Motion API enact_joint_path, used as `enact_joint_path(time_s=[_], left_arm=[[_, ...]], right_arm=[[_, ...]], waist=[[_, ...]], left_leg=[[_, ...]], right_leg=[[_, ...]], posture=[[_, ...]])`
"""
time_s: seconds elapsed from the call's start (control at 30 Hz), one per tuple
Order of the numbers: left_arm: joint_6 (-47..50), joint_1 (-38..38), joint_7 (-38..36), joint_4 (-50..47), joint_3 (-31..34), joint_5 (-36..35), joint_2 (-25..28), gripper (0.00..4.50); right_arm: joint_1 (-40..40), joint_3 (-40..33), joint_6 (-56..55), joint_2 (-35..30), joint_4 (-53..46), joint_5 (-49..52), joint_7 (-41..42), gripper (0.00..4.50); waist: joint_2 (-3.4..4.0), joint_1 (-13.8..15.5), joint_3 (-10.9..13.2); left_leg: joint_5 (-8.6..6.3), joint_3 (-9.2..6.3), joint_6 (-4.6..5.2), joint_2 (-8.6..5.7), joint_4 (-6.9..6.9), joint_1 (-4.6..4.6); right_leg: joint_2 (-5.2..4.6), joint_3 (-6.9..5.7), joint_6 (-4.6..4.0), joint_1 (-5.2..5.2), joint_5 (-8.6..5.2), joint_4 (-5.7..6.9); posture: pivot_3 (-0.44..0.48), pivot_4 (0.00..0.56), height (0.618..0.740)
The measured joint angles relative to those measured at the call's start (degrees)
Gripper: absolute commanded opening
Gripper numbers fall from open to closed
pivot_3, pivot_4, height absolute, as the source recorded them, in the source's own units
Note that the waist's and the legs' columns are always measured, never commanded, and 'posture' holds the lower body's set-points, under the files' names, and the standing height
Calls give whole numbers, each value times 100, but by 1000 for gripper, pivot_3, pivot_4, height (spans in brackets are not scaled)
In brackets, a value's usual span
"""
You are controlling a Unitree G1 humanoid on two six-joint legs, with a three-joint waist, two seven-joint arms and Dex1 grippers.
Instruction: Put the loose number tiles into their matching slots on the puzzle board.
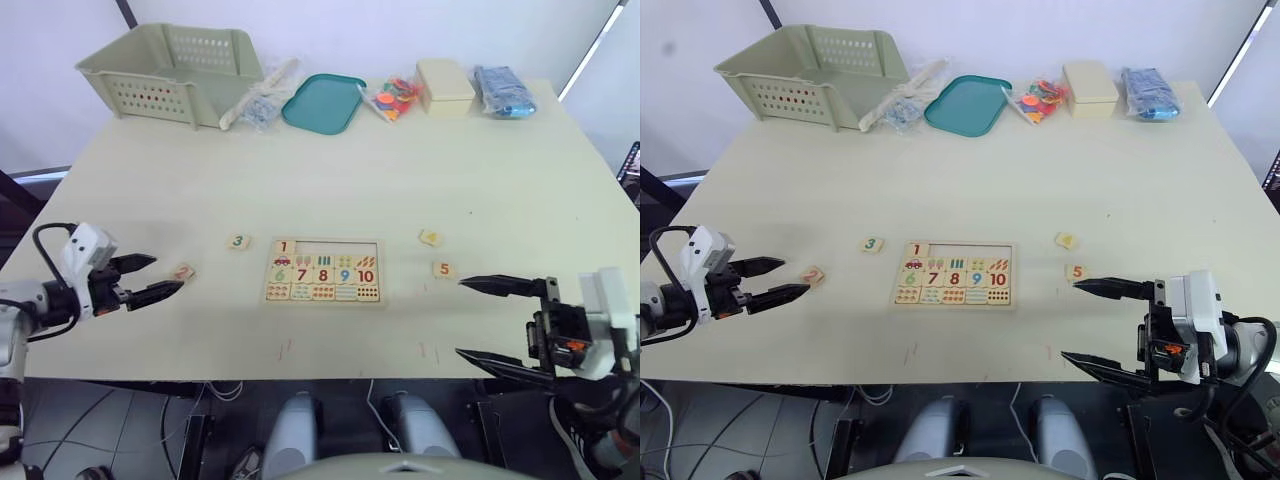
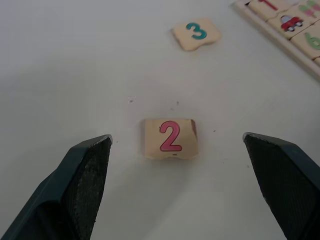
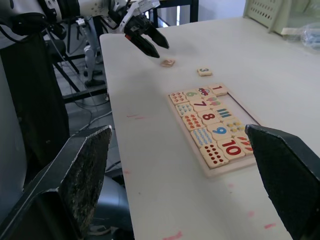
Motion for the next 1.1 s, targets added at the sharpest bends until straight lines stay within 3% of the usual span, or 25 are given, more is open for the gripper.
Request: enact_joint_path(time_s=[0.5,1.1], left_arm=[[109,-154,416,1,-397,397,-82,4468],[250,-190,789,-275,-444,474,-254,4468]], right_arm=[[170,2,-3,113,-296,23,-257,4500],[142,205,-9,230,-319,-74,-409,4500]], waist=[[-1,0,0],[1,63,-1]], left_leg=[[0,-1,0,1,1,0],[0,0,0,-1,2,0]], right_leg=[[0,0,0,0,0,1],[-2,0,1,1,0,3]], posture=[[0,150,740],[0,150,740]])
